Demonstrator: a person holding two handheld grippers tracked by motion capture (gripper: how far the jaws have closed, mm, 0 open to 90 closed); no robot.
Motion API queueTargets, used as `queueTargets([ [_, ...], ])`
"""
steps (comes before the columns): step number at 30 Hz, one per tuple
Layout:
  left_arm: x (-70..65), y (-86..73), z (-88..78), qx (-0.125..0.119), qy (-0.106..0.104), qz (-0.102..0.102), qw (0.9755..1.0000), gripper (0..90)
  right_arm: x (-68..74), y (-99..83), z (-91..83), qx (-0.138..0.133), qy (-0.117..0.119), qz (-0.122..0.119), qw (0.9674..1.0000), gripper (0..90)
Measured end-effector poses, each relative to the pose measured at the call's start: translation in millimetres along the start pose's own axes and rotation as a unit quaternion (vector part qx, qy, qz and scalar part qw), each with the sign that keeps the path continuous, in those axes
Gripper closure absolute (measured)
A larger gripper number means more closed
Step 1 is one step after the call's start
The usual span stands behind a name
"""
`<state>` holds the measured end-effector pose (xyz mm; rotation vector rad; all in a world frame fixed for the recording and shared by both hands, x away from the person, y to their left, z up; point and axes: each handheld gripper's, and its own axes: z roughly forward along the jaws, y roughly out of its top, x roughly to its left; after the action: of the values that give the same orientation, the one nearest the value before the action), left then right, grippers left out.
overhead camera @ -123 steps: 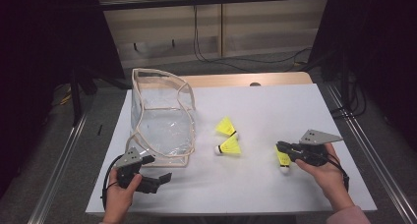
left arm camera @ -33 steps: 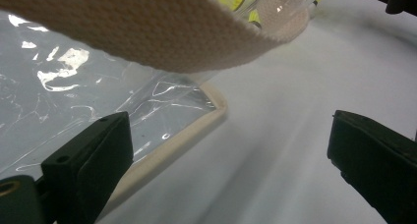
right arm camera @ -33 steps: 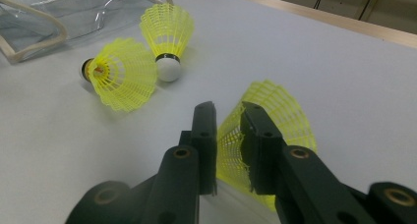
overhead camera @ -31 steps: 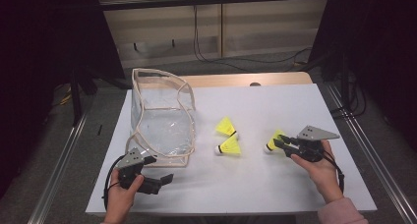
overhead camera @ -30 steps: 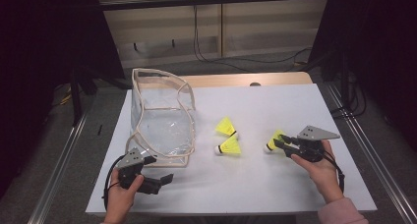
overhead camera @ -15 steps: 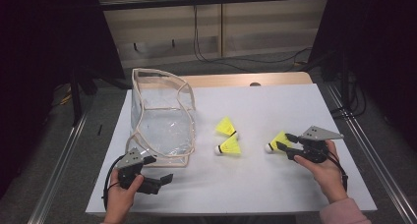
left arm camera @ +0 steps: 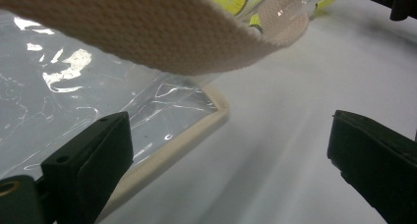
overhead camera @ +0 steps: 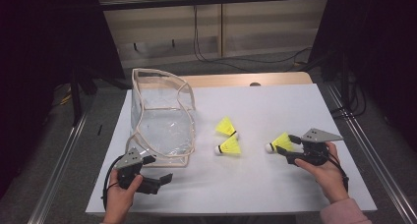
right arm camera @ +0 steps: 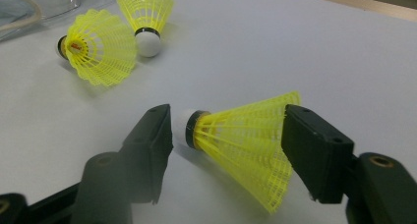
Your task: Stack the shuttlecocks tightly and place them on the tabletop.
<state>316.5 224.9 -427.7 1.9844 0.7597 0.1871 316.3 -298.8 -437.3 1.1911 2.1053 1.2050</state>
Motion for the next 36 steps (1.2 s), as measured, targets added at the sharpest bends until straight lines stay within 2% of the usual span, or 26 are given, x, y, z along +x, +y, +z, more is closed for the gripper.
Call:
queueTargets([
  [5, -0.7, 0.1, 0.6, -0.002, 0.0, -0.001, 1.0, 3.3, -1.4, -3.0, -2.4, -0.004, -0.005, 0.002, 1.0, 26.5],
  [6, -1.4, -0.3, 0.3, 0.005, -0.006, -0.006, 0.9999, 3.3, -2.2, -3.7, -3.0, -0.003, -0.009, 0.002, 1.0, 25.3],
  [7, -1.1, 0.1, 0.4, -0.002, 0.0, -0.003, 1.0, 3.3, -2.8, -4.4, -3.7, -0.003, -0.011, 0.002, 0.9999, 24.0],
  [10, -0.7, 0.1, -0.2, -0.001, 0.0, 0.0, 1.0, 3.3, -5.0, -5.7, -5.5, -0.004, -0.015, 0.006, 0.9999, 21.7],
  [12, -0.5, 0.0, -0.3, 0.0, 0.001, 0.0, 1.0, 3.3, -5.5, -6.1, -5.7, -0.004, -0.012, 0.008, 0.9999, 20.4],
  [13, -1.6, -0.6, -0.1, 0.003, -0.004, -0.008, 1.0, 3.3, -6.4, -6.4, -5.2, -0.002, -0.015, 0.004, 0.9999, 20.0],
  [14, -0.3, 0.0, -0.3, 0.003, -0.001, 0.003, 1.0, 3.3, -6.8, -6.5, -4.5, -0.002, -0.018, 0.001, 0.9998, 19.5],
  [21, -1.3, 0.1, 0.2, 0.001, 0.001, 0.004, 1.0, 3.3, -5.6, -5.0, -4.8, -0.002, -0.019, 0.008, 0.9998, 17.7],
  [25, -2.7, 0.8, -0.9, 0.003, 0.005, 0.006, 1.0, 3.3, -4.3, -5.5, -3.3, 0.013, -0.013, 0.007, 0.9998, 17.4],
  [26, -2.6, 0.6, -0.7, 0.0, 0.004, 0.005, 1.0, 3.3, -3.9, -5.6, -3.1, 0.014, -0.01, 0.009, 0.9998, 19.5],
  [27, -2.6, 0.6, -0.7, -0.001, 0.004, 0.004, 1.0, 3.3, -3.8, -6.0, -3.2, 0.016, -0.004, 0.007, 0.9998, 27.2],
  [30, -2.5, 0.7, -0.8, 0.001, 0.005, 0.006, 1.0, 3.3, -4.0, -6.5, -4.3, 0.015, 0.003, 0.008, 0.9998, 38.7],
  [34, -3.5, 1.1, -0.6, -0.001, 0.003, 0.006, 1.0, 3.3, -3.9, -7.2, -5.1, 0.02, 0.008, -0.007, 0.9997, 52.5],
  [36, -3.7, 1.4, -0.4, 0.003, 0.005, 0.009, 0.9999, 3.3, -2.9, -7.1, -5.0, 0.023, 0.02, -0.015, 0.9994, 60.7],
])
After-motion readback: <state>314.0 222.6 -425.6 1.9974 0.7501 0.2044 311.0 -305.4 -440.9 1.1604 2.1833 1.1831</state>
